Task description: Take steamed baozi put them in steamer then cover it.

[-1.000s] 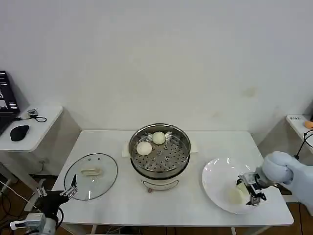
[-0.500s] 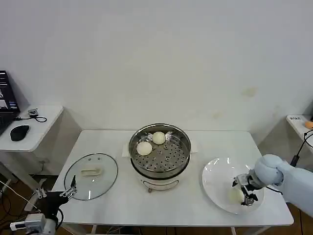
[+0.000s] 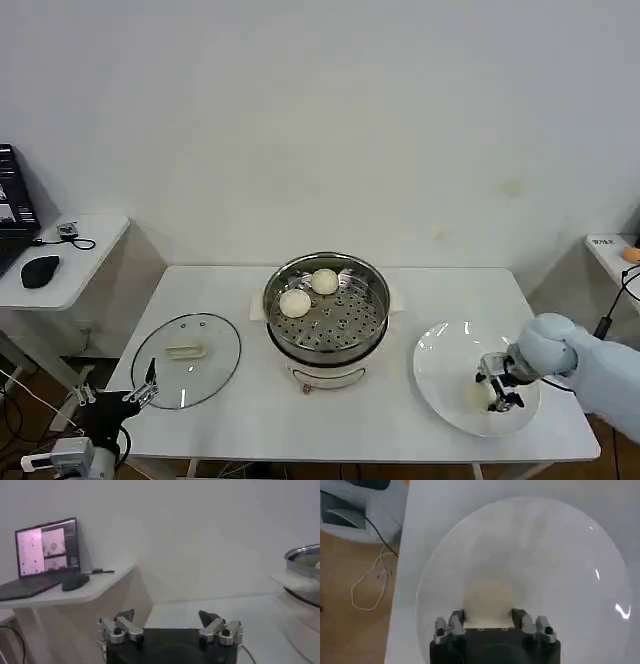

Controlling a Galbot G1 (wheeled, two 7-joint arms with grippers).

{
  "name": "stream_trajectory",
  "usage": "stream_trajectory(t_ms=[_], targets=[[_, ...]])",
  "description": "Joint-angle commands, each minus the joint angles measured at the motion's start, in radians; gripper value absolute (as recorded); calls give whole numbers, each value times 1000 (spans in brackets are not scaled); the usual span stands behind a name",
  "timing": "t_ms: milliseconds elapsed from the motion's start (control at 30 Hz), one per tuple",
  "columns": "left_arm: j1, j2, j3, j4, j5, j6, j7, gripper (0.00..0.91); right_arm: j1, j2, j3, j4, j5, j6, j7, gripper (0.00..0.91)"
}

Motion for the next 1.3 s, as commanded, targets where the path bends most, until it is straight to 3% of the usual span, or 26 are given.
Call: stream_trajectory(t_ms=[33,267,500,667,967,1233,1300], targets=[[0,1,1,-2,0,0,0,907,135,-22,1,29,39,6,-53,645],[-2,1,6,0,0,-5,0,907,385,-6,-31,9,114,12,-98,645],[-4,5,7,-6,0,-5,0,907,600,92,-120,-55,177,5,-109,655],[-7,17,0,-18,1,1,0,907,689,211,-199,-95,205,-8,-88,655],[4,18,-32,-25,0,8,1,907,859,509,-319,-189,245,-2,-63,655],[19,7,-55,-46,-4,15,5,907,800,707,-343,-238,219,28,-70,655],[23,8,-63,-52,-20,22,7,907,765,753,-353,-264,190,83,-72,655]])
